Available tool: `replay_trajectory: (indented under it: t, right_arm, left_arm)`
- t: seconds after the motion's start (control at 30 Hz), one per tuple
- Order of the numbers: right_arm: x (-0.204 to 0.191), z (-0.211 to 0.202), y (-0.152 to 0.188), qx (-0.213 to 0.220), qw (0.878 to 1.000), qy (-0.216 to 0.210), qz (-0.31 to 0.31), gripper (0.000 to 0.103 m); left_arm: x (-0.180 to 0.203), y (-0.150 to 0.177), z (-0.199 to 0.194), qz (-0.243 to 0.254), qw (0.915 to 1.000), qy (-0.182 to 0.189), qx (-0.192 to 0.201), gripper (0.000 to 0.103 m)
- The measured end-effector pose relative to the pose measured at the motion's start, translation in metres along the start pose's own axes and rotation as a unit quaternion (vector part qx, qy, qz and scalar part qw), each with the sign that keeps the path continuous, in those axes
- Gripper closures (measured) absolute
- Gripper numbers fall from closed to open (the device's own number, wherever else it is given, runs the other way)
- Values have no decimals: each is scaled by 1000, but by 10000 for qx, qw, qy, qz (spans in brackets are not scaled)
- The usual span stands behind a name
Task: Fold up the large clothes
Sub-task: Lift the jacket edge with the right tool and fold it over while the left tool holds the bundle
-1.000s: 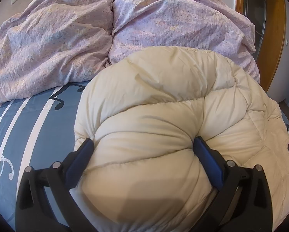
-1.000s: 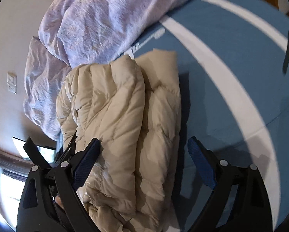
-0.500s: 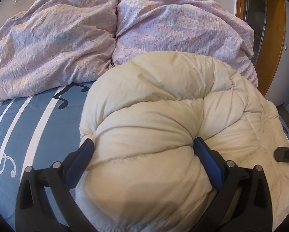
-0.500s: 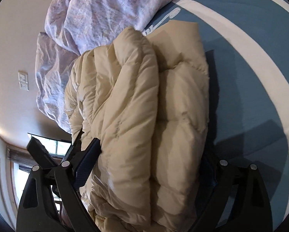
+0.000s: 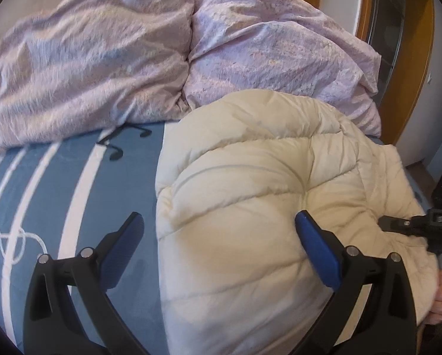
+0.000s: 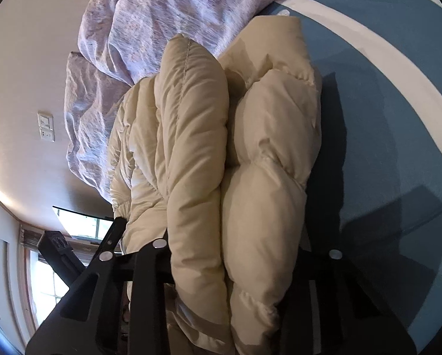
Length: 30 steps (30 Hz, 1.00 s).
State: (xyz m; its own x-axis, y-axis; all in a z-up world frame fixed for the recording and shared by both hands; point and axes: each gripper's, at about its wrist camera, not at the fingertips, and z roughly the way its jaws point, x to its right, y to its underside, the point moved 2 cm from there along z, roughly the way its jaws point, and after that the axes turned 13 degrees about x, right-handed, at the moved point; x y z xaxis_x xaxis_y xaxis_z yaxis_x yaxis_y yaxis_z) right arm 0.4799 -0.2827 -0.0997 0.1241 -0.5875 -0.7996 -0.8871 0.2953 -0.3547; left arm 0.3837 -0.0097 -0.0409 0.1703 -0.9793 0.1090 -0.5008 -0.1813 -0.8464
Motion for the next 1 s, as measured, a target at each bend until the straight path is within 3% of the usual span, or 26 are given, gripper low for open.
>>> replay_trajectory:
  t: [0.13, 0.27, 0.43, 0.67, 0.77, 0.83, 0.9, 1.0]
  right_arm:
    - [-1, 2, 0, 27, 10000, 29, -25, 73]
    - [0, 4, -1, 34, 10000, 28, -2, 73]
    - [0, 5, -2, 15, 10000, 36, -17, 73]
    - [2, 6, -1, -9, 10000, -58, 67, 72]
    - [4, 7, -1, 14, 9996, -230, 160, 72]
    - [2, 6, -1, 68, 9991, -387, 160, 73]
    - [-2, 6, -1, 103, 9985, -515, 144, 74]
    - [-18, 12, -2, 55, 9979, -652, 24, 76]
  left_arm:
    - [-32, -3, -6, -723, 9956, 510, -292, 7]
    - [-60, -1, -2, -1347, 9847, 930, -603, 11]
    - [-63, 8, 12, -1689, 9721, 1337, -931, 13]
    - [-60, 28, 37, -2471, 9425, 1869, -1257, 16]
    - [-60, 32, 37, -2660, 9356, 1992, -1191, 29]
    - [-63, 32, 35, -2786, 9305, 2083, -1147, 50]
    - [-68, 30, 30, -2892, 9254, 2200, -1076, 61]
    - [-77, 22, 17, -2887, 9256, 2284, -880, 70]
